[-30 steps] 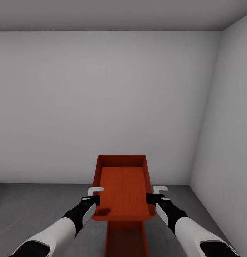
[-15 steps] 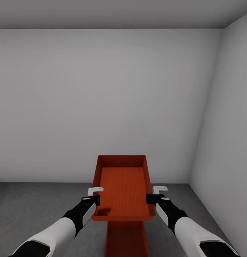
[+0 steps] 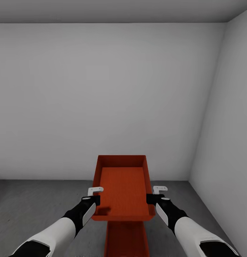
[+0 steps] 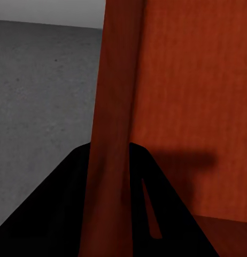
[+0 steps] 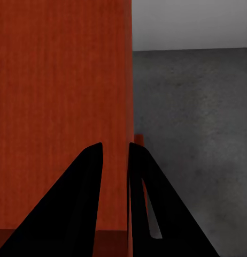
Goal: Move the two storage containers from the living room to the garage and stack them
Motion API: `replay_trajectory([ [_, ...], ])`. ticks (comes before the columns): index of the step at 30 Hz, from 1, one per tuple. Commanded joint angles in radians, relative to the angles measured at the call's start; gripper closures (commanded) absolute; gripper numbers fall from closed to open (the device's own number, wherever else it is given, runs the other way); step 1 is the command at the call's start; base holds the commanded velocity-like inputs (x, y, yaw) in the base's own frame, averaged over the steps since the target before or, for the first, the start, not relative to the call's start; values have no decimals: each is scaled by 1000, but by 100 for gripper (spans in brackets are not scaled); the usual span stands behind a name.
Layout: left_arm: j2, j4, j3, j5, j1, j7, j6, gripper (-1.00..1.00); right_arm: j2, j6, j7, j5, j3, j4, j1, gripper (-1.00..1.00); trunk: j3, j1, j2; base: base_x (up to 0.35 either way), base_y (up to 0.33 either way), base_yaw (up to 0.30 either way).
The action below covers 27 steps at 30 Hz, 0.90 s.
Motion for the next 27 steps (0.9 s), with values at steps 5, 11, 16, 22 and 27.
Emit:
replay_trajectory([
  [5, 48, -6, 52, -12, -1, 9, -33, 100, -3, 4, 0, -5, -18, 0, 0, 100, -9, 0, -1, 0, 0, 0],
  [11, 46, -5, 53, -9, -1, 9, -30, 100, -3, 4, 0, -5, -18, 0, 0, 100, -18, 0, -1, 0, 0, 0],
  [16, 45, -4, 53, -9, -1, 9, -30, 100, -3, 4, 0, -6, -18, 0, 0, 100, -36, 12, -22, 0, 0, 0],
  [22, 45, -3, 53, -10, -1, 9, -30, 100, -3, 4, 0, -6, -18, 0, 0, 100, -64, 35, -64, 0, 0, 0],
  [27, 45, -2, 53, -10, -1, 9, -29, 100, -3, 4, 0, -6, -18, 0, 0, 100, -88, 54, -99, 0, 0, 0],
])
